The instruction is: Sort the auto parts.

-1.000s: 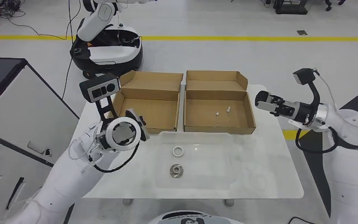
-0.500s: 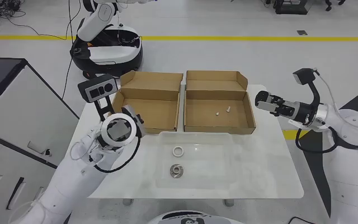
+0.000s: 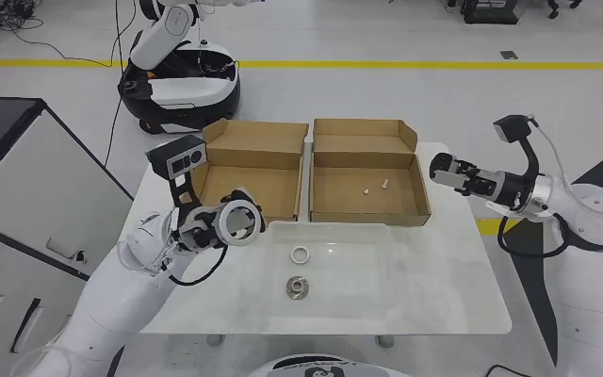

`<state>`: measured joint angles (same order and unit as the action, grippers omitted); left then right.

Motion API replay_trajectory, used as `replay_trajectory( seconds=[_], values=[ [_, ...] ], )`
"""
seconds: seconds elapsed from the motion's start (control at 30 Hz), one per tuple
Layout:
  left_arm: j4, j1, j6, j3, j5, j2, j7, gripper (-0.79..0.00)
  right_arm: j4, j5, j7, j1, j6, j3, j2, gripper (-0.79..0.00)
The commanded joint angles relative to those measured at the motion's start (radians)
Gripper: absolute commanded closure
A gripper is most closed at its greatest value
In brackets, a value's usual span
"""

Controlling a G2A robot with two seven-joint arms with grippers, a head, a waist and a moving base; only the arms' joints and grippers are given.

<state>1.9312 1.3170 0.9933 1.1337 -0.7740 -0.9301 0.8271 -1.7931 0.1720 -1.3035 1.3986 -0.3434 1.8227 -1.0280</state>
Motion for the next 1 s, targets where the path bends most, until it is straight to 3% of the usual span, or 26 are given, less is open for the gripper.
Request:
replay_trajectory(
  seconds=[0.0, 0.3, 0.5, 0.97],
  values=[
    [0.012, 0.001, 0.015, -0.007, -0.034, -0.001, -0.016, 0.0, 0.0, 0.0, 0.0, 0.0, 0.0, 0.0, 0.0, -0.785],
    [0.06, -0.008, 0.019, -0.008, -0.241, -0.02, -0.019, 0.0, 0.0, 0.0, 0.0, 0.0, 0.0, 0.0, 0.0, -0.785],
    [0.072, -0.014, 0.018, -0.005, -0.279, -0.031, -0.018, 0.0, 0.0, 0.0, 0.0, 0.0, 0.0, 0.0, 0.0, -0.785],
    [-0.001, 0.005, -0.076, 0.055, -0.07, -0.02, 0.076, 0.0, 0.0, 0.0, 0.0, 0.0, 0.0, 0.0, 0.0, -0.785]
  ],
)
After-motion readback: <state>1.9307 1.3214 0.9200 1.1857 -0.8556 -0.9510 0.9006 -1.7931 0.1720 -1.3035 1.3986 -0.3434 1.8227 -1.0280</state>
